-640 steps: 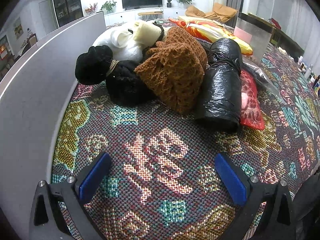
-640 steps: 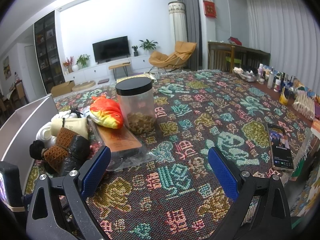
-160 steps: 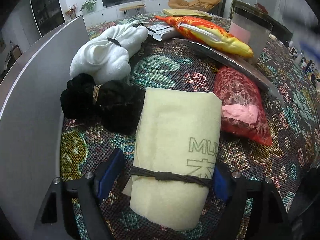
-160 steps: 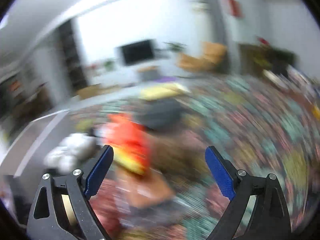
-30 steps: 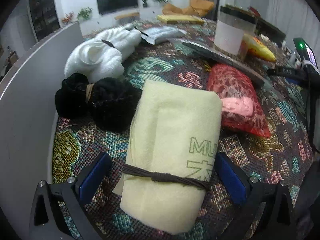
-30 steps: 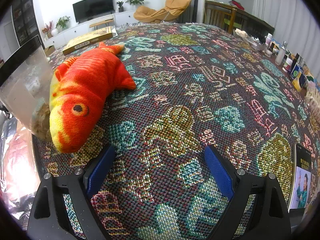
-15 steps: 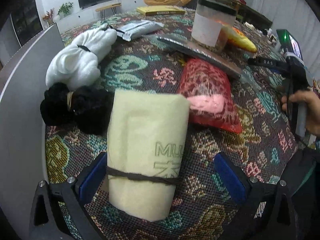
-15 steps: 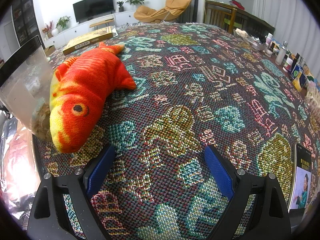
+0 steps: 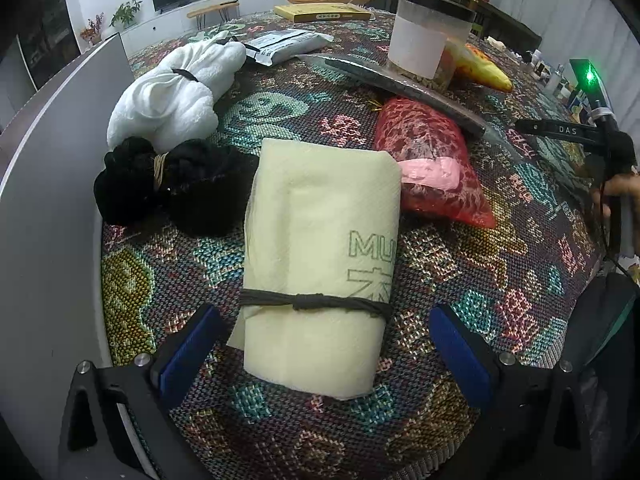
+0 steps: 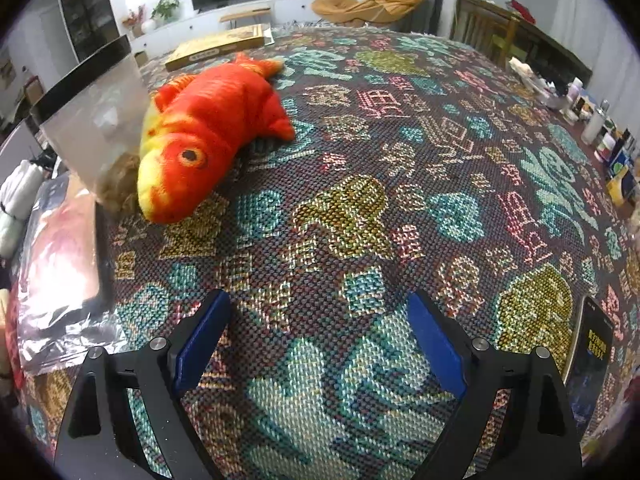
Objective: Organize soft objects
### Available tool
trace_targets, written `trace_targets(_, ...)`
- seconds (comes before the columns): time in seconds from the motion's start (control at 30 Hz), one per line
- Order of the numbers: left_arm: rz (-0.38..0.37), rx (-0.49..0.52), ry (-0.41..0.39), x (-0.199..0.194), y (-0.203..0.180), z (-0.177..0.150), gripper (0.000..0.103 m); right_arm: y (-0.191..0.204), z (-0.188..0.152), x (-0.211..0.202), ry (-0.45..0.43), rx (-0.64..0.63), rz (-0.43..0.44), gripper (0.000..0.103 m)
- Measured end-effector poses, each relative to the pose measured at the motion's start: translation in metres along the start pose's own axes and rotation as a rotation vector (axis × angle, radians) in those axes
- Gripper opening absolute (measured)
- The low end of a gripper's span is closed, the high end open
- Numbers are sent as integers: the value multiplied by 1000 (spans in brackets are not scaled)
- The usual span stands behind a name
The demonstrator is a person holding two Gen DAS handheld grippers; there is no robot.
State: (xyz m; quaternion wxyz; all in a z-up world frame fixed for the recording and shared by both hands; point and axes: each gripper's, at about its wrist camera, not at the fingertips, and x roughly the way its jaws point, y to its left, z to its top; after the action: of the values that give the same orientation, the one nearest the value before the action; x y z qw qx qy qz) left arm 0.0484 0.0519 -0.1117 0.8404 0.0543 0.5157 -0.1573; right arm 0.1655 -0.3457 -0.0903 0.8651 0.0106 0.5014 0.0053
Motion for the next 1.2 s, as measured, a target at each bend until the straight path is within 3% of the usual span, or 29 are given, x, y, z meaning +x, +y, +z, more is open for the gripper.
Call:
trace_targets(0.5,-12,3,-57,-30,8,2,103,14,0,-19,0,-34,52,92)
trace_targets(0.67,-66,-42,-87,-41,18,7,103,7,5,-35,-39,-15,74,92)
trace_targets(0.87,-48,10,-90,-29,4,23,103,1,43,-47,-86,36,165,92)
trace_targets(0.97,29,64,-9,-7,-8,23,103,5,71,-41,-91,60,196,92)
trace_targets(1.07,60,70,20,4,-13,17,103,24,96,-21,-52,18,224,92)
trace_targets(1.2,41,35,45,16,-13,13,102,39,117,23,-7,30,217,89)
